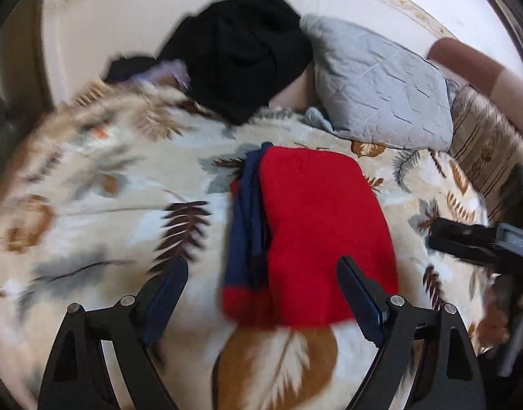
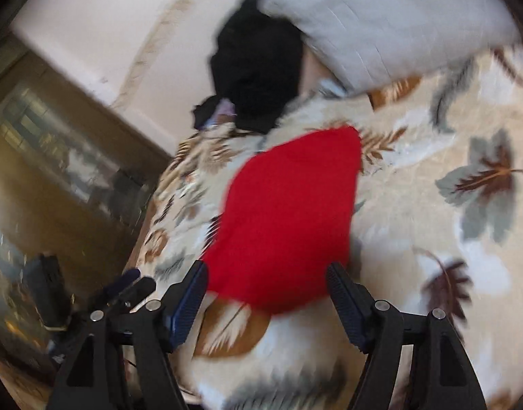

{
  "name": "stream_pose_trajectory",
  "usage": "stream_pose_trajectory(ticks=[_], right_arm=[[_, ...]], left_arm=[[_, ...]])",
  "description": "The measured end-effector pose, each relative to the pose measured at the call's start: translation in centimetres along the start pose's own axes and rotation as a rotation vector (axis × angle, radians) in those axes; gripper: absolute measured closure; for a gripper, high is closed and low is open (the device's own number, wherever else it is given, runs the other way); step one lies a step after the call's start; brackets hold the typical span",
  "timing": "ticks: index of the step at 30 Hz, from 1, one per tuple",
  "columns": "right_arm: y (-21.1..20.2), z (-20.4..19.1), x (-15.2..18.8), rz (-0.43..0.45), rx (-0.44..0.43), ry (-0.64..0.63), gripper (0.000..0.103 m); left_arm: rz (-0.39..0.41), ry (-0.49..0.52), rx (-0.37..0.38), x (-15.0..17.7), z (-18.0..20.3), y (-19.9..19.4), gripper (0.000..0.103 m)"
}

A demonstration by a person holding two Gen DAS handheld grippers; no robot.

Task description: Fold small clothes

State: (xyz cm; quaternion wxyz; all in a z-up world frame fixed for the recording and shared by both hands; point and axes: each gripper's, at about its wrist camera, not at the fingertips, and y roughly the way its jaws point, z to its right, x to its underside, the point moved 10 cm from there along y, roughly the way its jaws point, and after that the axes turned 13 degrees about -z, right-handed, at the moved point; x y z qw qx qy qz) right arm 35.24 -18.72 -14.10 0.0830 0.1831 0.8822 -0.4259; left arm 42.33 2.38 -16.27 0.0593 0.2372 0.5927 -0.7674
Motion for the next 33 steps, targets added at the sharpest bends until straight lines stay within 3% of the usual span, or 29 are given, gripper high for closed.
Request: stream_pose_trajectory(ticks=[7, 9, 12, 14, 15, 16, 17, 19, 21, 30, 33], right_arm=[[8.1, 7.5, -6.9, -0.068, -0.053, 0.137, 0.028], [9.7, 7.5, -7.5, -0.087, -0.134, 0.133, 0.028], [12.5, 6.6, -7.7, -0.128, -0.161, 0.094, 0.027], [12.9, 6.0, -7.8, -0.108, -0.159, 0.075, 0.035], [13.0, 5.8, -7.9, -0.104, -0.160, 0.073, 0.042], [13.0, 5.7, -7.9, -0.103, -0.162, 0.068, 0.051], [12.7, 5.4, -7.8, -0.096, -0.158, 0.056, 0.058], [11.8, 4.9, -7.8, -0.089, -0.154, 0.045, 0.061], [10.7, 4.1, -7.7, -0.073, -0.158, 0.036, 0.062], [2.0, -0.2, -4.5, -0.027, -0.202, -0.042, 0.063], [-0.8, -0.3, -2.0, -0.031, -0.205, -0.068, 0.063]], left_arm=[[-0.121, -0.021, 0.247, -3.3, -0.2, 7.4, 0.014], [-0.158, -0.021, 0.298, -3.4, 0.3, 8.8, 0.014], [-0.208, -0.034, 0.339, -3.2, 0.8, 10.3, 0.014], [-0.208, -0.044, 0.356, -3.2, 1.0, 10.6, 0.014], [-0.202, -0.040, 0.360, -3.1, 1.2, 10.5, 0.020], [-0.190, -0.029, 0.364, -3.1, 1.5, 10.3, 0.036], [-0.180, -0.017, 0.365, -3.2, 1.7, 10.0, 0.043], [-0.158, 0.021, 0.348, -3.0, 2.3, 8.8, 0.054], [-0.144, 0.043, 0.353, -2.8, 3.2, 7.7, 0.059], [-0.085, 0.105, 0.408, 1.8, 9.3, -0.7, 0.063], [-0.081, 0.107, 0.367, 4.3, 10.5, -1.8, 0.064]])
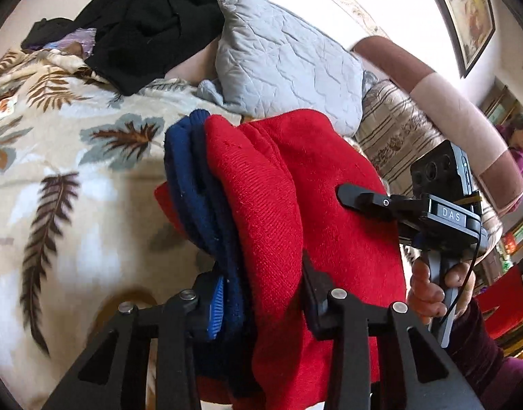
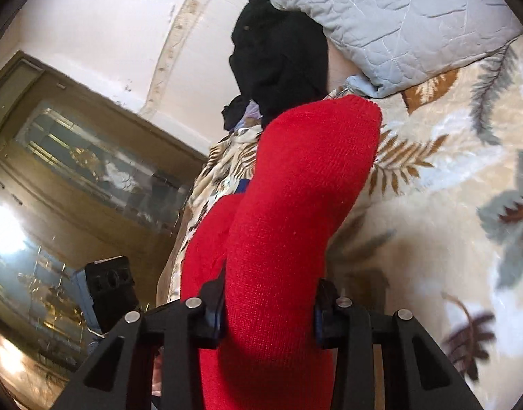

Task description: Fold small clothes

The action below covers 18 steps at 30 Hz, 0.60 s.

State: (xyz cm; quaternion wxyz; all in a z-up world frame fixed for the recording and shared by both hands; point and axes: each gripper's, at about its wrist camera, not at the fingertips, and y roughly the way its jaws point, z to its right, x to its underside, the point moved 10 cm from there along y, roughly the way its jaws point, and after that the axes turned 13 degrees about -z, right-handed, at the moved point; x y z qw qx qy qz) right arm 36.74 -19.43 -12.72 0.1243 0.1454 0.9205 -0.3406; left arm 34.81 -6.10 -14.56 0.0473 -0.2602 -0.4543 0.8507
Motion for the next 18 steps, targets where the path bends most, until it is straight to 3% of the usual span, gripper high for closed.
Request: stream_pose_trajectory(ticks=[2, 4, 5, 6, 7, 8, 10, 12, 15, 18], right_arm=[[-0.5, 0.7, 1.7, -0.010, 0.009, 0.008, 0.063], [-0.3, 2.1, 3.3, -0.021, 0.029, 0.039, 0.063], [0.4, 3.4, 4.3, -0.029, 0.082, 0.045, 0.061], [1.2, 4.7, 5.2, -0.043, 0.151, 0.046, 0.060], [1.8, 5.8, 5.9, -0.052, 0.222, 0.050, 0.052], [2.4, 7.5, 6.8, -0.054, 0.352, 0.051, 0.044], [2.1, 8.3, 7.4, -0.012, 0.407, 0.053, 0.041], [0.3, 7.4, 8.0, 0.008, 0.435, 0.064, 0.041], [-4.3, 3.6, 8.8, 0.082, 0.558, -0.010, 0.041], [-8.6, -2.2, 11.0, 0.157, 0.662, -0.117, 0.041]], left_arm=[[-0.013, -0.012, -0.069, 1.5, 0.1, 1.1, 0.064], [-0.048, -0.031, -0.188, 2.9, -0.8, 3.5, 0.064], [-0.065, -0.038, -0.247, 3.4, -1.3, 4.7, 0.064], [-0.072, -0.038, -0.310, 3.9, -1.9, 5.7, 0.055], [-0.049, -0.029, -0.342, 4.1, -1.8, 6.2, 0.052], [-0.027, -0.022, -0.381, 4.1, -1.4, 5.9, 0.052], [-0.018, -0.008, -0.451, 4.4, -0.5, 4.6, 0.052], [0.027, 0.007, -0.545, 4.5, 0.5, 1.8, 0.051], [0.123, -0.001, -0.711, 5.4, 2.4, -3.0, 0.027], [0.207, -0.002, -0.788, 6.8, 4.9, -6.8, 0.022]])
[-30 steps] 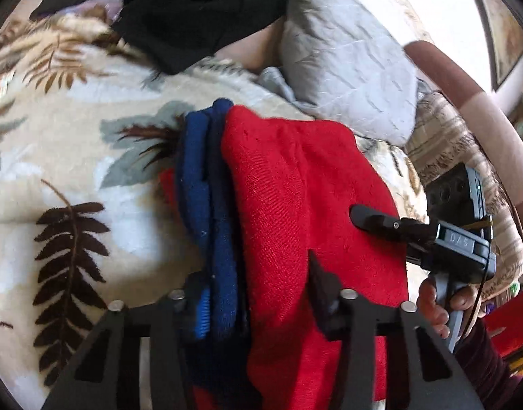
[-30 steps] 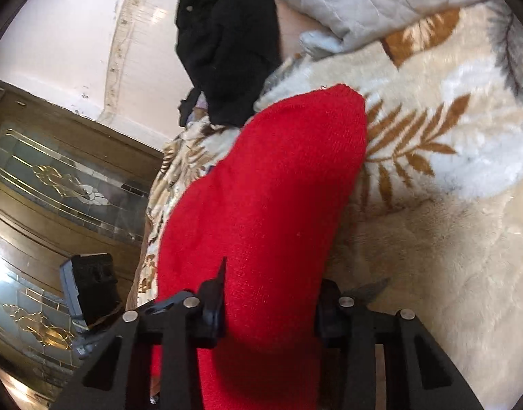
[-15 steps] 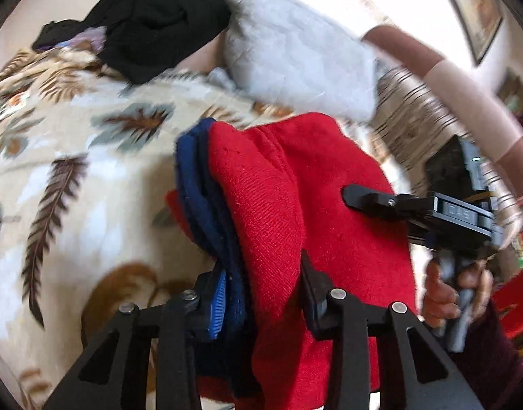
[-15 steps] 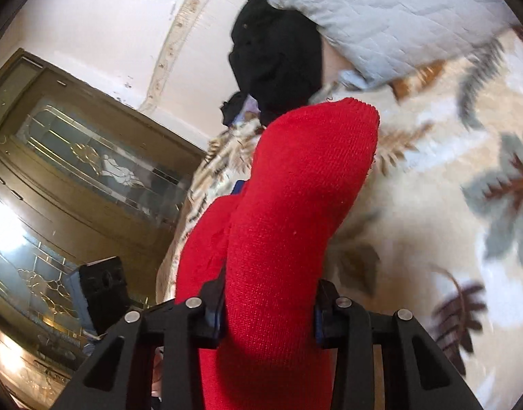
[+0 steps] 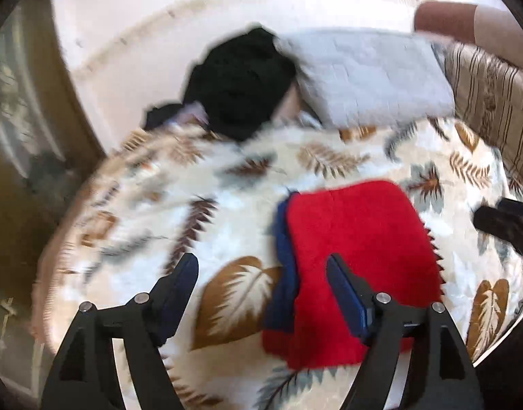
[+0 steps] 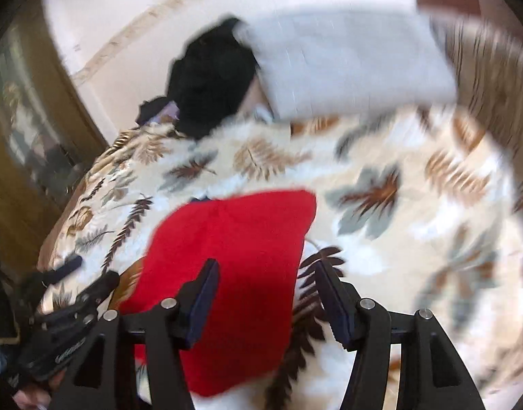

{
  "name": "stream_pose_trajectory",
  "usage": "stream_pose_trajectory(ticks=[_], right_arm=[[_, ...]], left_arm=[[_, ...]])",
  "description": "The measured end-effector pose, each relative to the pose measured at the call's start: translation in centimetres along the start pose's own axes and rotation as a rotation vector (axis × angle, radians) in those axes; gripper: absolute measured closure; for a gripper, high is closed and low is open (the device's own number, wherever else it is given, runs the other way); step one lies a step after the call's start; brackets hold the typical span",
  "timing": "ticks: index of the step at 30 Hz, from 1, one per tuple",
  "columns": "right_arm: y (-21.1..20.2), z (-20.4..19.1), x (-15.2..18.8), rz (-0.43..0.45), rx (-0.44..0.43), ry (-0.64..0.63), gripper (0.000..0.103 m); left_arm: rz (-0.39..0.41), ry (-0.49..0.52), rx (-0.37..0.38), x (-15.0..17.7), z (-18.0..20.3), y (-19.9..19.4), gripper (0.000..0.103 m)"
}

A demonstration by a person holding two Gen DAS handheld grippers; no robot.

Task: Fold small clothes
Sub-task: 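Release the folded sweater and pull both tools back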

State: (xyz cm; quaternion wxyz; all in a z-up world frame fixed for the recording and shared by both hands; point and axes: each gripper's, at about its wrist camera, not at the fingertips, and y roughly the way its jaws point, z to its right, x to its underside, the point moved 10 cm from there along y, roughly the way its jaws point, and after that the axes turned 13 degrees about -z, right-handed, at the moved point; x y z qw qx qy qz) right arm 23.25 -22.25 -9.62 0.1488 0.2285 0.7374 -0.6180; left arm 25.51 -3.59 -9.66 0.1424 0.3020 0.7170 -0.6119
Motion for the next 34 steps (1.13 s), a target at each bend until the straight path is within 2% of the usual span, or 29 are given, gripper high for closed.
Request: stream_pose_trajectory(ticks=[1, 4, 7, 14, 18, 27, 34], right_arm=[[-1.9, -0.8, 0.3, 0.012, 0.009, -0.020, 0.041], [-7.6, -3.0, 2.9, 0.089, 0.026, -0.044, 0.041], [-11.6, -4.7, 5.1, 0.141, 0.042, -0.073, 0.041], [-14.9, -7.2, 7.9, 0.178, 0.025, -0.116, 0.041], [-16.2, -7.6, 8.8, 0.197, 0.024, -0.113, 0.041], [-17.3, -7.4, 9.5, 0.218, 0.043, -0.096, 0.041], [-15.4, -7.0, 8.6, 0.191, 0.050, -0.084, 0.041]], left_arm=[[0.007, -0.010, -0.021, 0.5, -0.3, -1.3, 0.018], [0.030, -0.016, -0.058, 2.5, -1.2, -5.2, 0.018], [0.055, -0.024, -0.070, 3.8, -1.7, -8.4, 0.016], [0.139, -0.064, -0.041, 5.7, -2.9, -14.5, 0.016], [0.182, -0.064, -0.060, 6.1, -3.3, -16.6, 0.016], [0.181, -0.069, -0.037, 6.6, -3.3, -17.0, 0.016], [0.177, -0.098, 0.048, 5.2, -3.9, -14.7, 0.016]])
